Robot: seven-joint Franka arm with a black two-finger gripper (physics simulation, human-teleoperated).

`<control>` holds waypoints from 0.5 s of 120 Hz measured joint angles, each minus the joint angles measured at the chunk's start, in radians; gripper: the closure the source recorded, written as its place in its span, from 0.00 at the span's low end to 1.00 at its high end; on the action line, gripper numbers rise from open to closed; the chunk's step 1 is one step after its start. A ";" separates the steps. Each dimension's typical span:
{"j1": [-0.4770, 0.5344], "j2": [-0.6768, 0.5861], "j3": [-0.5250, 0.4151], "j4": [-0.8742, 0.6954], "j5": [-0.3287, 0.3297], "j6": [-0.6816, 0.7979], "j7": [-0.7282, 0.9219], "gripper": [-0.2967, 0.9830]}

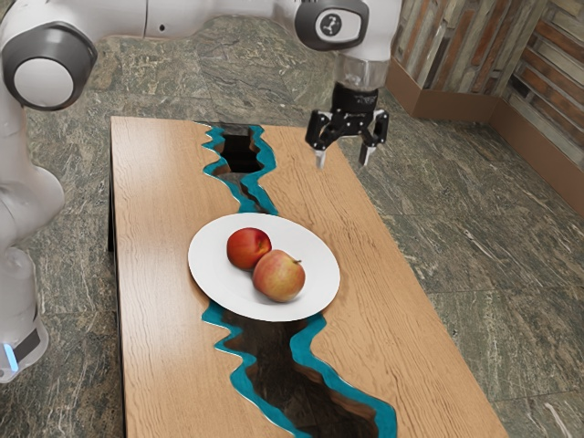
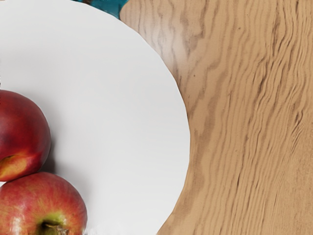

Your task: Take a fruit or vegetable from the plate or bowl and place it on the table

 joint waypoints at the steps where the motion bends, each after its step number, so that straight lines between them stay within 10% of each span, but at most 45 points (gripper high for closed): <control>1: 0.000 0.000 0.000 0.000 0.000 0.001 -0.010 0.23; 31: 0.002 -0.029 -0.017 -0.002 -0.012 0.017 -0.199 0.23; 60: -0.095 -0.064 0.058 -0.092 -0.009 -0.023 0.035 0.23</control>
